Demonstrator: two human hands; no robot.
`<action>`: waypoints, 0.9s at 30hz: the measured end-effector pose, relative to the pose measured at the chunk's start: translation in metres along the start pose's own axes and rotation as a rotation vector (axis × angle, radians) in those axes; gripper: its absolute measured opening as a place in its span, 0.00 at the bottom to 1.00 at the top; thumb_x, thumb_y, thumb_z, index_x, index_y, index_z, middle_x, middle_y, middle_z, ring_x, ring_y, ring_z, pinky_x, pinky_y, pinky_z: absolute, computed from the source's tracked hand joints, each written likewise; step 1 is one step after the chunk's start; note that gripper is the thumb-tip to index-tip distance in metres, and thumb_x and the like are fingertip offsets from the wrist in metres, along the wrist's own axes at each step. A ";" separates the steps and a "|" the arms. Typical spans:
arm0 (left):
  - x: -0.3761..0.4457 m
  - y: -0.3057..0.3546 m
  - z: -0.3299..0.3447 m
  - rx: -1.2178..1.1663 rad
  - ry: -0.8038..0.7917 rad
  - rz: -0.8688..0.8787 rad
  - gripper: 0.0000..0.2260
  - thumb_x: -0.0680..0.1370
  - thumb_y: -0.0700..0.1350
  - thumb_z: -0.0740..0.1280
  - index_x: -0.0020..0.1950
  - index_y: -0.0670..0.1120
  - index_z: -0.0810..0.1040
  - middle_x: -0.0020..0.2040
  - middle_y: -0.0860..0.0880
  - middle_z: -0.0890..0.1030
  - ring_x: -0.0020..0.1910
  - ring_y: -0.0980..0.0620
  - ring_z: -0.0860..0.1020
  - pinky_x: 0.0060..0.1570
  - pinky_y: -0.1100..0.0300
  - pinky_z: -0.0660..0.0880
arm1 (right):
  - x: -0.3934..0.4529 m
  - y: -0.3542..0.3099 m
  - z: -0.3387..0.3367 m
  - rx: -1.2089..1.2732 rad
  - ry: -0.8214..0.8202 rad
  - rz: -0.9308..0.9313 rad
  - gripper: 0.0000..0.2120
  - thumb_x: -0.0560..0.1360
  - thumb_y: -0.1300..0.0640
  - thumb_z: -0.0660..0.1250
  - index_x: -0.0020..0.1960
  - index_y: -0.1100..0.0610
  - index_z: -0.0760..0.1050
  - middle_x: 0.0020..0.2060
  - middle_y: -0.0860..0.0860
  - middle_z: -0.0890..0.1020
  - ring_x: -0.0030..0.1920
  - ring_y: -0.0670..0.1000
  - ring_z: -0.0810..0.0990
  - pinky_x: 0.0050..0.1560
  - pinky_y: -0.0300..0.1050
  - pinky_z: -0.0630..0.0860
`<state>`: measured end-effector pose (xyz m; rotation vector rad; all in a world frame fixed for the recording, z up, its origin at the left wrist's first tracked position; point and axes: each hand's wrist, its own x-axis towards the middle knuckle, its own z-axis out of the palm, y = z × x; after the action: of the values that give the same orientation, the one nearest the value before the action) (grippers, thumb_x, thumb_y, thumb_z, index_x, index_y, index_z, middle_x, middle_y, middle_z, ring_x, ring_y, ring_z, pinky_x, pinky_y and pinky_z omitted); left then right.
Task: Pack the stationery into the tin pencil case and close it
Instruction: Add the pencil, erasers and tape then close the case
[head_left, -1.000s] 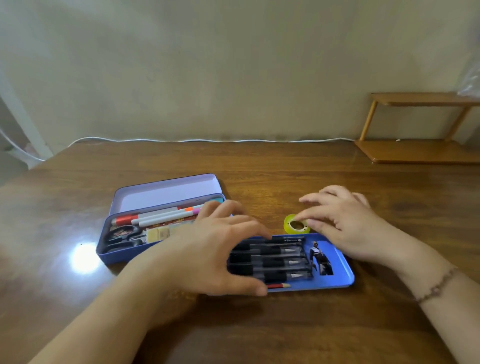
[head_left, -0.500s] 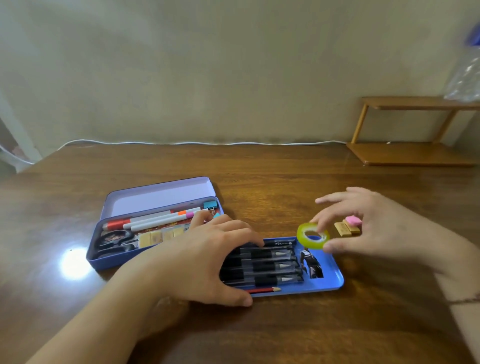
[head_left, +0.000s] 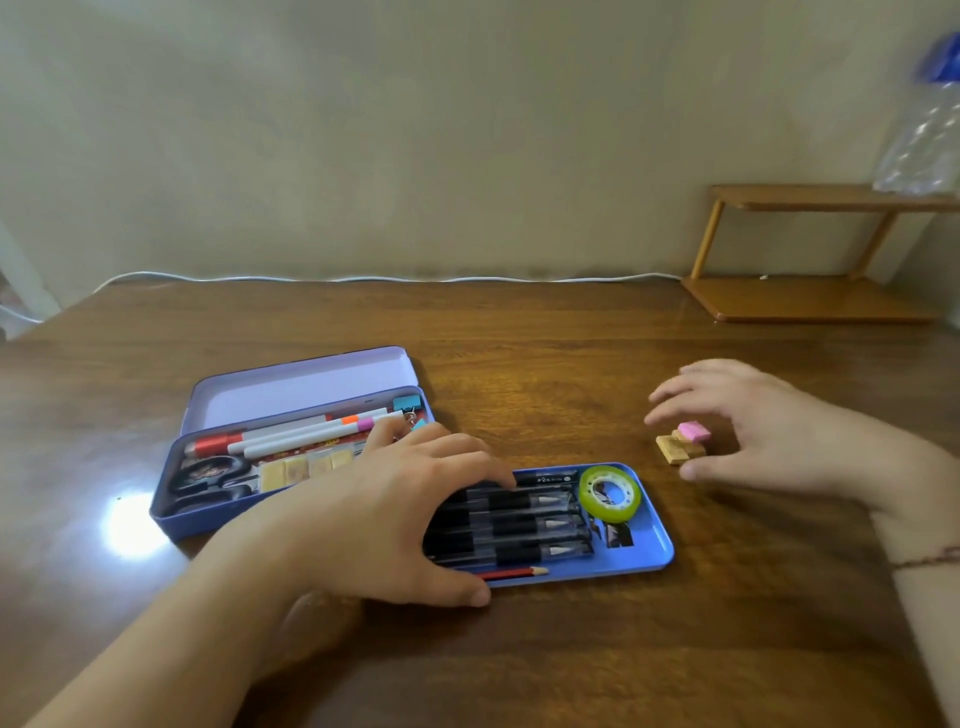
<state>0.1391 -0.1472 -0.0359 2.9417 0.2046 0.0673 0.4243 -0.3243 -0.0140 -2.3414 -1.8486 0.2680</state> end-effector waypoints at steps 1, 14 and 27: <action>0.000 0.000 0.000 0.001 0.002 0.002 0.32 0.67 0.75 0.63 0.68 0.67 0.62 0.65 0.69 0.66 0.63 0.66 0.62 0.69 0.53 0.57 | 0.001 0.003 0.002 -0.040 -0.034 0.040 0.19 0.71 0.44 0.73 0.57 0.30 0.70 0.66 0.32 0.68 0.74 0.42 0.55 0.74 0.57 0.56; -0.001 -0.003 0.000 0.001 -0.006 0.000 0.32 0.68 0.74 0.64 0.68 0.66 0.63 0.65 0.70 0.64 0.63 0.68 0.60 0.69 0.51 0.56 | -0.008 -0.046 0.008 0.150 -0.158 -0.340 0.18 0.75 0.56 0.69 0.57 0.34 0.77 0.54 0.34 0.74 0.64 0.42 0.69 0.61 0.45 0.69; -0.001 -0.002 0.000 0.018 -0.006 0.003 0.32 0.68 0.74 0.63 0.69 0.65 0.63 0.67 0.70 0.63 0.59 0.74 0.55 0.68 0.54 0.55 | -0.005 -0.058 0.016 -0.070 -0.035 -0.313 0.10 0.68 0.37 0.71 0.46 0.37 0.74 0.51 0.32 0.74 0.61 0.38 0.65 0.60 0.43 0.67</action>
<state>0.1376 -0.1451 -0.0367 2.9600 0.2007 0.0579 0.3649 -0.3157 -0.0167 -2.0561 -2.2358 0.2100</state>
